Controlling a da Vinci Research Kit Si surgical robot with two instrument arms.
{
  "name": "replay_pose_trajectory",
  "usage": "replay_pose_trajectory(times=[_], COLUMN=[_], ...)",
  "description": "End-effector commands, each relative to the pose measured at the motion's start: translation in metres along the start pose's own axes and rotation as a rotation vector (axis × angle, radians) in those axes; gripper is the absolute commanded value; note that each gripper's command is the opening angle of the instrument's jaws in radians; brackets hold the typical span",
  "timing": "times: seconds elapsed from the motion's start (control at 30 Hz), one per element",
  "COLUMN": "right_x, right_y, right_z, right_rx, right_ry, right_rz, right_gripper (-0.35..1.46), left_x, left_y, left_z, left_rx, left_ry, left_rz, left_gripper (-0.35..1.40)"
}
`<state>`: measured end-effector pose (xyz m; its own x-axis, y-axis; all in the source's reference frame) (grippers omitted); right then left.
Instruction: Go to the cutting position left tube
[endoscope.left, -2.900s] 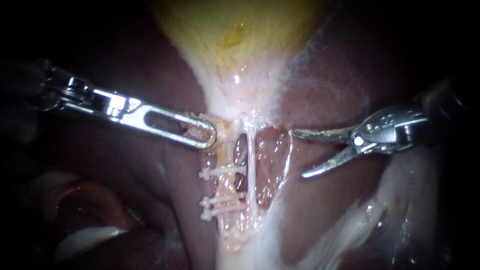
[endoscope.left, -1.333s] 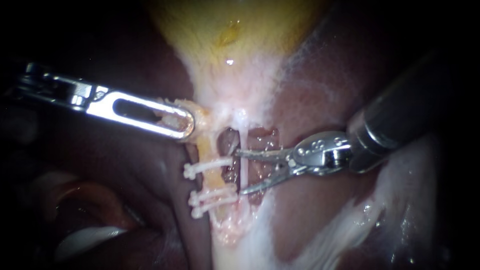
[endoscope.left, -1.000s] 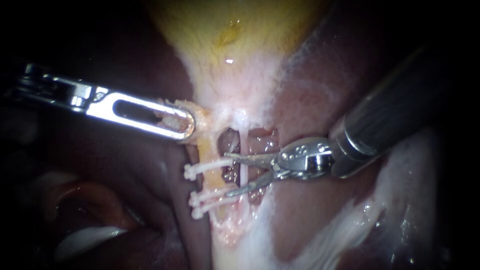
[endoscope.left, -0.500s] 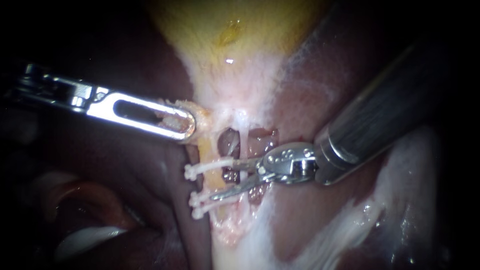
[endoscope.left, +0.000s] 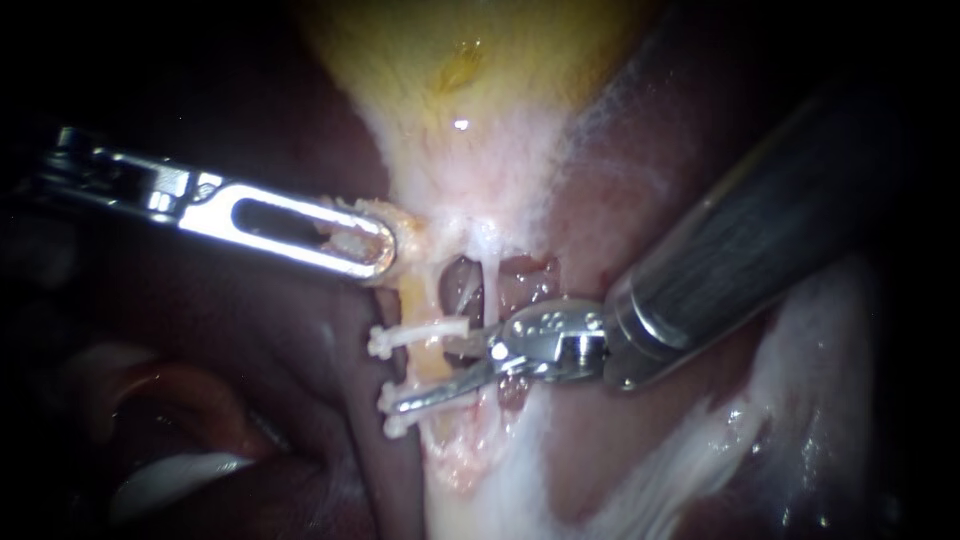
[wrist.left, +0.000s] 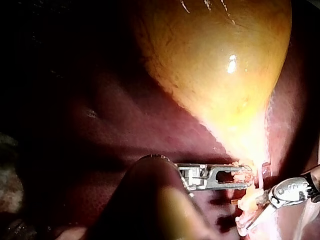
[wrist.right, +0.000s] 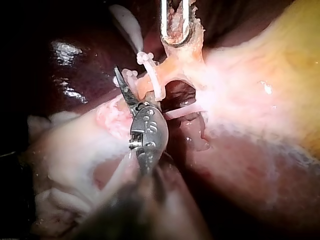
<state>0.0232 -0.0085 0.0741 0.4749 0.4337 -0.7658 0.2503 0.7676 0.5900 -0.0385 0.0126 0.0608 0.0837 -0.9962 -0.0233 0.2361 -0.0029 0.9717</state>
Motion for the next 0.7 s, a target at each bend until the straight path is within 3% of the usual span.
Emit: replay_pose_trajectory(times=[0.03, 0.37, 0.7], right_x=[0.0000, 0.0005, 0.0004], right_y=[0.0001, 0.0012, 0.0013], right_z=[0.0002, 0.0015, 0.0020], right_rx=[0.004, 0.054, 0.056], right_ry=[0.004, 0.085, 0.092], right_rz=[0.010, 0.092, 0.105], right_gripper=[1.44, 1.44, 1.44], left_x=[0.0000, -0.0001, -0.0001], left_y=[0.0000, 0.0003, 0.0005], left_z=[0.0000, 0.0003, 0.0004], left_rx=[0.000, -0.001, 0.000], left_ry=[0.000, -0.001, 0.001], left_rz=[0.000, 0.000, 0.001], left_gripper=[-0.35, -0.35, -0.35])
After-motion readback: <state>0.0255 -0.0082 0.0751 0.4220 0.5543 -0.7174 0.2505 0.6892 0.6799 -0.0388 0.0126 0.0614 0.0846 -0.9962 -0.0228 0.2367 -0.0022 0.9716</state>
